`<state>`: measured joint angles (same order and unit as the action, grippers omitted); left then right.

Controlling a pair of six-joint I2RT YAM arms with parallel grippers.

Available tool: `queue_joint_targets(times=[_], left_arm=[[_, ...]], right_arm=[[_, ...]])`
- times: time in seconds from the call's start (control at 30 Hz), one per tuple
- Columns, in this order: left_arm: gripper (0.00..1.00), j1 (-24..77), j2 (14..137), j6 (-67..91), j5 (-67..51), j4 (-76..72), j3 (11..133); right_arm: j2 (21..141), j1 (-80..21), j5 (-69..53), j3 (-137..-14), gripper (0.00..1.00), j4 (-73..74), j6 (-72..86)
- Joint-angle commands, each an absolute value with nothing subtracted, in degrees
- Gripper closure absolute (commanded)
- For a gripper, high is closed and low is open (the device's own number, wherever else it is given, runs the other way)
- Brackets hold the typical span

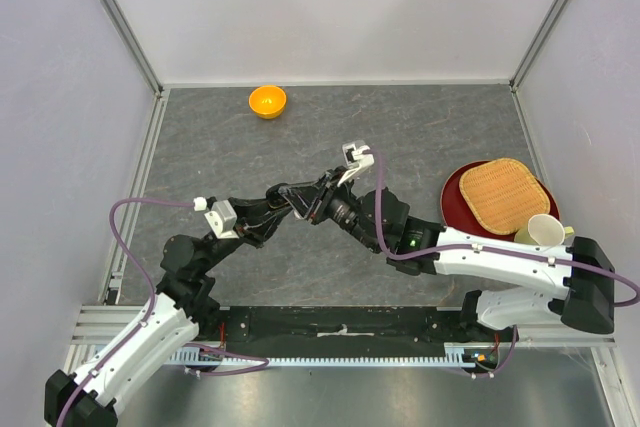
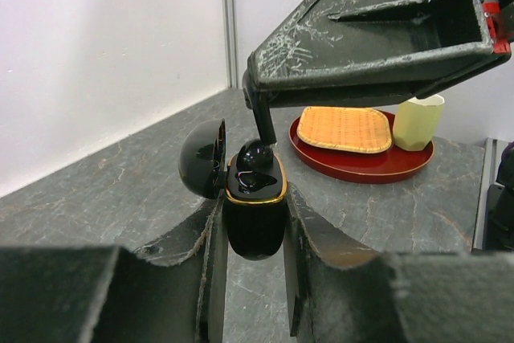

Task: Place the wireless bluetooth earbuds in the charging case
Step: Place the earbud in the charging case.

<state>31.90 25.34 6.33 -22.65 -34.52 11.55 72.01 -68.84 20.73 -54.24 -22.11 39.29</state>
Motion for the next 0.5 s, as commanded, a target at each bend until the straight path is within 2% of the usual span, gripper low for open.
queue_joint_targets(times=[0.0, 0.47], left_arm=[[0.98, 31.9, 25.8, 7.7, -22.9, -38.3, 13.8], [0.98, 31.9, 26.1, 8.5, -22.9, -39.4, 13.4]], right_arm=[[72.9, -69.9, 24.1, -57.5, 1.0, -20.9, 36.7], [74.4, -70.8, 25.0, -58.3, 1.0, -21.3, 36.3]])
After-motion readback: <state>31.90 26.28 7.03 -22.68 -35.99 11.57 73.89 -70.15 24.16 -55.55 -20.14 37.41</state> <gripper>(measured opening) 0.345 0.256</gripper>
